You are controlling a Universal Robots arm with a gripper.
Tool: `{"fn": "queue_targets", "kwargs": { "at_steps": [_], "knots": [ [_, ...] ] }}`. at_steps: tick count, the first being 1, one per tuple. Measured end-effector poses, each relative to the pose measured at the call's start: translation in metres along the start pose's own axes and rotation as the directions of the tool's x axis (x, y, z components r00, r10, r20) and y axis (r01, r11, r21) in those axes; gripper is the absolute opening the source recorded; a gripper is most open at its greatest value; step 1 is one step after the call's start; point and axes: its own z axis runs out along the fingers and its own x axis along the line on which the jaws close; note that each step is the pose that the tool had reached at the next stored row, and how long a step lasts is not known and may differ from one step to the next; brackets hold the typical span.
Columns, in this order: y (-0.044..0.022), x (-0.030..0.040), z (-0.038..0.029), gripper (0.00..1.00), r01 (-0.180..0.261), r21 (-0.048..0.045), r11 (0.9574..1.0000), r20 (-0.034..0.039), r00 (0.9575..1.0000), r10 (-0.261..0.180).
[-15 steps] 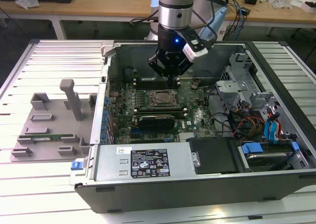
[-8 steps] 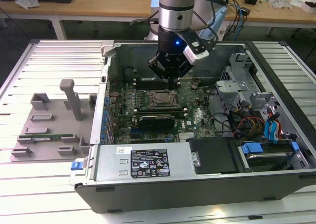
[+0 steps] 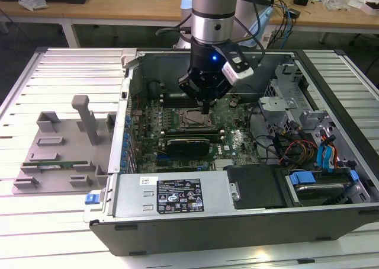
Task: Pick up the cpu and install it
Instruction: 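Install the second cpu locking lever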
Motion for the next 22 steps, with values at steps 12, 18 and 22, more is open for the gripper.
{"fn": "queue_targets", "kwargs": {
  "at_steps": [12,18,22],
  "knots": [
    [-0.0298,0.0046,0.0045,0.11,-0.003,-0.1555,0.9878,0.0108,0.9999,0.005],
    [-0.0503,0.0075,0.0077,0.11,-0.004,-0.2571,0.9664,0.0176,0.9998,0.009],
    [-0.0575,0.0128,0.0102,0.11,-0.004,-0.2673,0.9636,0.0183,0.9998,0.01]
  ]
}}
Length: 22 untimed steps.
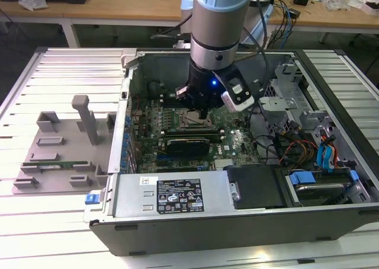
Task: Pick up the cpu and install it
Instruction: 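Install the second cpu locking lever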
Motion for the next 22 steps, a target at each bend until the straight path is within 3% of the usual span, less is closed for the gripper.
{"fn": "queue_targets", "kwargs": {
  "at_steps": [8,10,14,22],
  "knots": [
    [-0.0011,0.0277,0.0172,0.11,0.0,-0.0002,1.0,-0.0001,1.0,0.0],
    [-0.0022,0.0286,0.0247,0.11,0.0,-0.0003,1.0,-0.0001,1.0,0.0],
    [-0.0034,0.0293,0.0328,0.11,0.0,-0.0002,1.0,-0.0001,1.0,0.0],
    [-0.0048,0.0297,0.042,0.11,0.0,-0.0003,1.0,0.0,1.0,0.0]
  ]
}}
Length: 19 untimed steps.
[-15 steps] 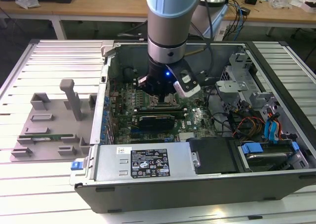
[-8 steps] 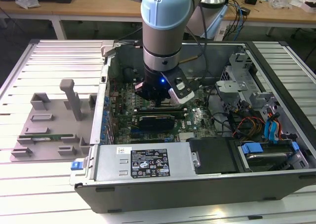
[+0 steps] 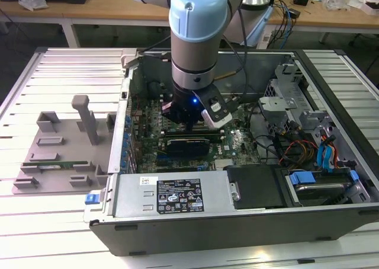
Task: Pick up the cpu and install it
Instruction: 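Install the second cpu locking lever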
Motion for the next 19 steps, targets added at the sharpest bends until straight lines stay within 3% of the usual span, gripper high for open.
{"fn": "queue_targets", "kwargs": {
  "at_steps": [7,19],
  "knots": [
    [-0.0015,0.0007,0.0101,0.11,0.0,0.0001,1.0,-0.0002,1.0,0.0],
    [-0.0016,0.0033,0.0142,0.11,0.0,0.0002,1.0,-0.0001,1.0,0.0]
  ]
}}
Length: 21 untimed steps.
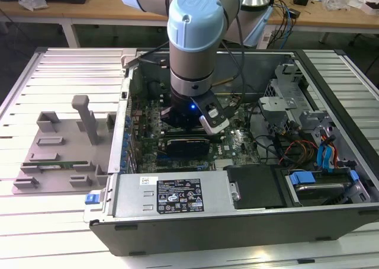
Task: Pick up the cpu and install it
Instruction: 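Install the second cpu locking lever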
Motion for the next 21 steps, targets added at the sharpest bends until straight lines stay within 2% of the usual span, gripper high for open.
{"fn": "queue_targets", "kwargs": {
  "at_steps": [4,6,9,10,11,13,14,17,21],
  "knots": [
    [0.0024,0.0045,0.0005,0.11,0.0,-0.0006,1.0,0.0026,1.0,0.0],
    [0.003,0.0091,-0.0008,0.11,0.001,-0.0007,1.0,0.0101,0.9999,-0.001],
    [0.0038,0.0113,-0.0052,0.11,0.003,0.0004,1.0,0.017,0.9999,-0.003],
    [0.0043,0.0144,-0.0072,0.11,0.003,0.0007,1.0,0.0215,0.9998,-0.003],
    [0.0046,0.0186,-0.0073,0.11,0.003,-0.0002,1.0,0.022,0.9998,-0.003],
    [0.0049,0.0235,-0.0073,0.11,0.003,-0.0079,1.0,0.0225,0.9997,-0.003],
    [0.0052,0.0252,-0.0071,0.11,0.003,-0.0148,0.9999,0.023,0.9997,-0.003],
    [0.0069,0.0264,-0.0045,0.11,0.004,-0.0268,0.9996,0.0236,0.9997,-0.004],
    [0.0088,0.0265,-0.0006,0.11,0.007,-0.0385,0.9992,0.0241,0.9997,-0.006]
  ]
}}
